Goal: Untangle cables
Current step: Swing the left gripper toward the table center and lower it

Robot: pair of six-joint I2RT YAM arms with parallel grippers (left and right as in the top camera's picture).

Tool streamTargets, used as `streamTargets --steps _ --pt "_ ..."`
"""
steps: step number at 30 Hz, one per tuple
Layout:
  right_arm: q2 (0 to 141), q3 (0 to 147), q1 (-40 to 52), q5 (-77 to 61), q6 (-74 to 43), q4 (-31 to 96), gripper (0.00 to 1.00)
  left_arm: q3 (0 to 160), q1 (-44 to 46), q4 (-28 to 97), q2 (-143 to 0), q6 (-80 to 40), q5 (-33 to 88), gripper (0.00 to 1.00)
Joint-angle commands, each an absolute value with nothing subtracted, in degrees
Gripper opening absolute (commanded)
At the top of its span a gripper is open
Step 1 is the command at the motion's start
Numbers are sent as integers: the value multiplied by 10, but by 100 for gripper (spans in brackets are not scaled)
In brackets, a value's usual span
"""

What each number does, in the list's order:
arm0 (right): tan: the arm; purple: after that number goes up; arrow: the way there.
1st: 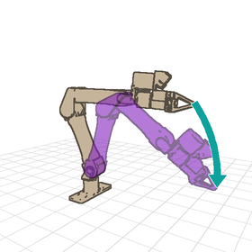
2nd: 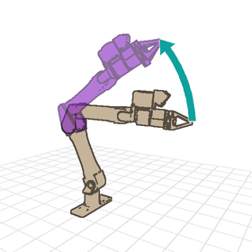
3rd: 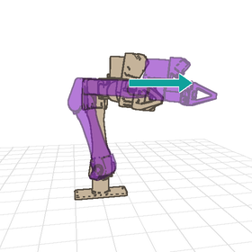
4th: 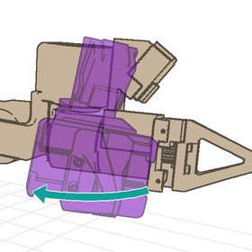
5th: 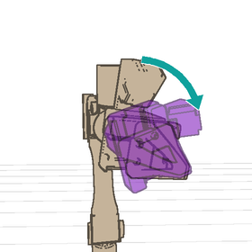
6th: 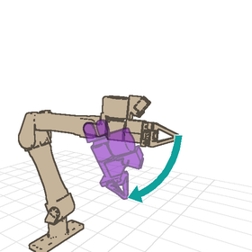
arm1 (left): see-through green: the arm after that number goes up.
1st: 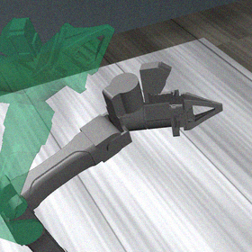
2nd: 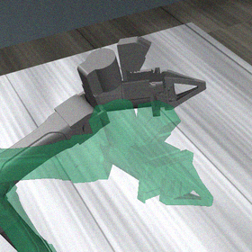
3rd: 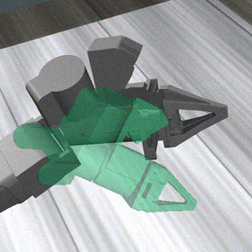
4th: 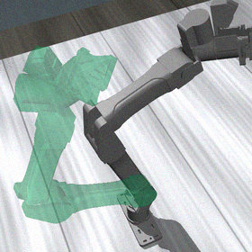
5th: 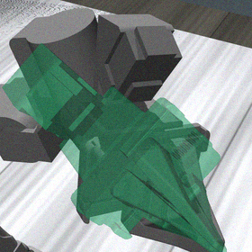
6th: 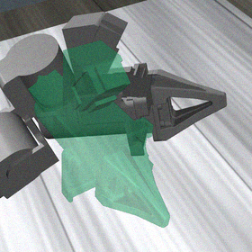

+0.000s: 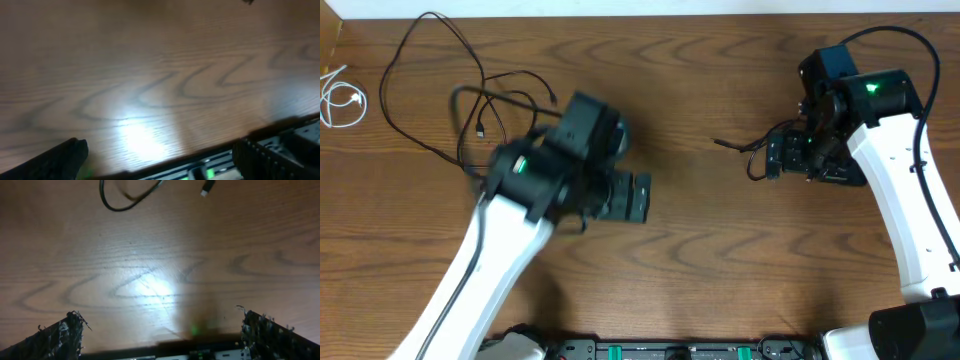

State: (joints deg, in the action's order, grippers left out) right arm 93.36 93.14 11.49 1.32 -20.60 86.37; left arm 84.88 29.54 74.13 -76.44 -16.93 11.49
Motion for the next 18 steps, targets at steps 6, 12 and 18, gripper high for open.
streamTargets --steps 6,12,18 --pt "930 929 121 9 -276 807 90 738 332 778 -653 -254 17 97" --pt "930 928 122 -17 -328 745 49 662 332 771 -616 -321 17 97" --pt "930 916 136 -22 -327 690 55 653 332 771 -629 -379 21 97"
